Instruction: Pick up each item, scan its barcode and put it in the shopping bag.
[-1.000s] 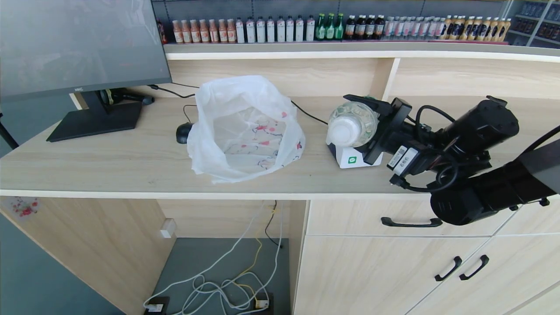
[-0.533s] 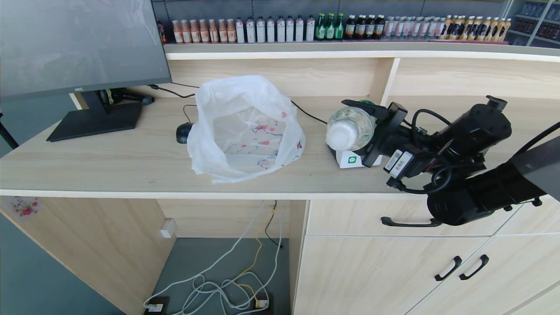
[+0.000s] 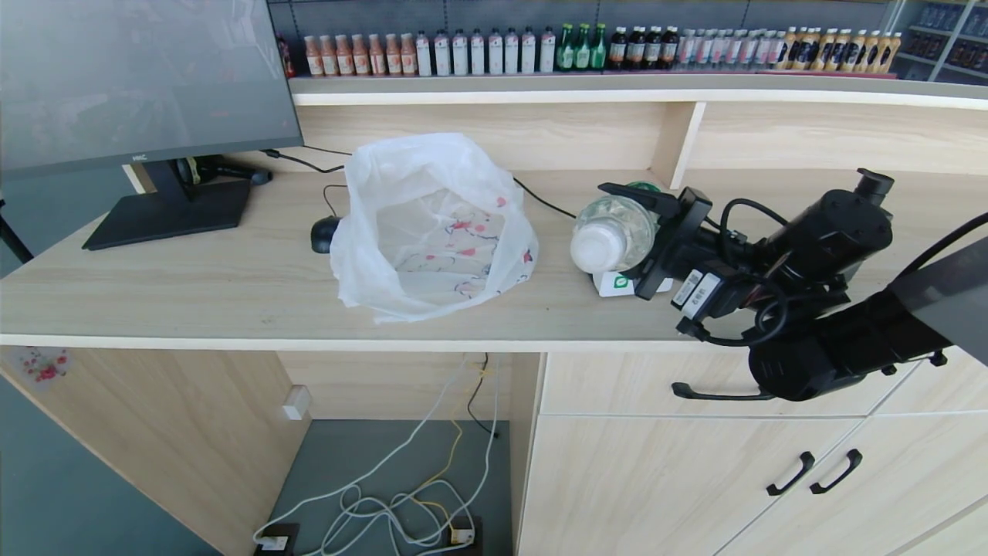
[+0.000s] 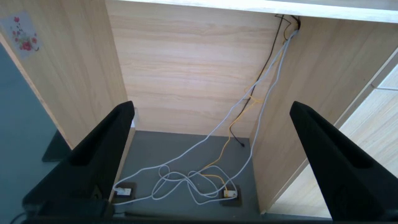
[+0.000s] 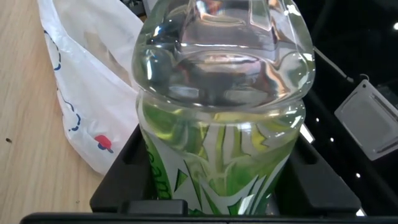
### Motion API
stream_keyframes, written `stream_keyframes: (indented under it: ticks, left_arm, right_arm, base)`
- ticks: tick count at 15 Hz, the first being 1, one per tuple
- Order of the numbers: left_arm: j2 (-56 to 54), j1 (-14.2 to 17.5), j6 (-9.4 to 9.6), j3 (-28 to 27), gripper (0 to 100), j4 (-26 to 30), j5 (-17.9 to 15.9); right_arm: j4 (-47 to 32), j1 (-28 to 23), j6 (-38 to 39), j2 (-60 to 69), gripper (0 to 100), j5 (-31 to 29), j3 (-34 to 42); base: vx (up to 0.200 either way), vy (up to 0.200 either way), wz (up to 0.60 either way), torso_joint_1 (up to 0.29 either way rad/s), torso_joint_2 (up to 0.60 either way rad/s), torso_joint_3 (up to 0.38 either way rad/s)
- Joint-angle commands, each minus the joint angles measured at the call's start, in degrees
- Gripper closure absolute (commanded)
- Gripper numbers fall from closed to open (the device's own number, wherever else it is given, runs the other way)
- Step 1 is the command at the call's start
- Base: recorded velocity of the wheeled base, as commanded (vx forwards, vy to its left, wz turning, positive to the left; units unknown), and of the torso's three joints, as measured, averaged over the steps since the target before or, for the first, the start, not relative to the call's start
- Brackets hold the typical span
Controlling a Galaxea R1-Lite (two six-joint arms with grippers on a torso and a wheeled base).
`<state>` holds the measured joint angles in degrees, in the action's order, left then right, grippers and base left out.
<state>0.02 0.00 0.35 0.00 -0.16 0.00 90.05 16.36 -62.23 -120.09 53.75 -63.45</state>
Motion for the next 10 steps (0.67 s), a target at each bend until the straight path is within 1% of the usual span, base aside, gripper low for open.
stream_keyframes:
  ticks: [1, 10]
  left_arm:
    - [-0.02, 0.00, 0.00, 0.00, 0, -0.02, 0.00]
    - [-0.02, 0.00, 0.00, 0.00, 0, -0.02, 0.00]
  right_arm:
    - [-0.05, -0.01, 0.01, -0.14, 100, -0.05, -0.01]
    - [-0.05, 0.08, -0.08, -0.32, 100, -0.14, -0.09]
  base:
    - [0.000, 0.000, 0.00, 0.000, 0.00, 0.000]
    - [0.000, 0.000, 0.00, 0.000, 0.00, 0.000]
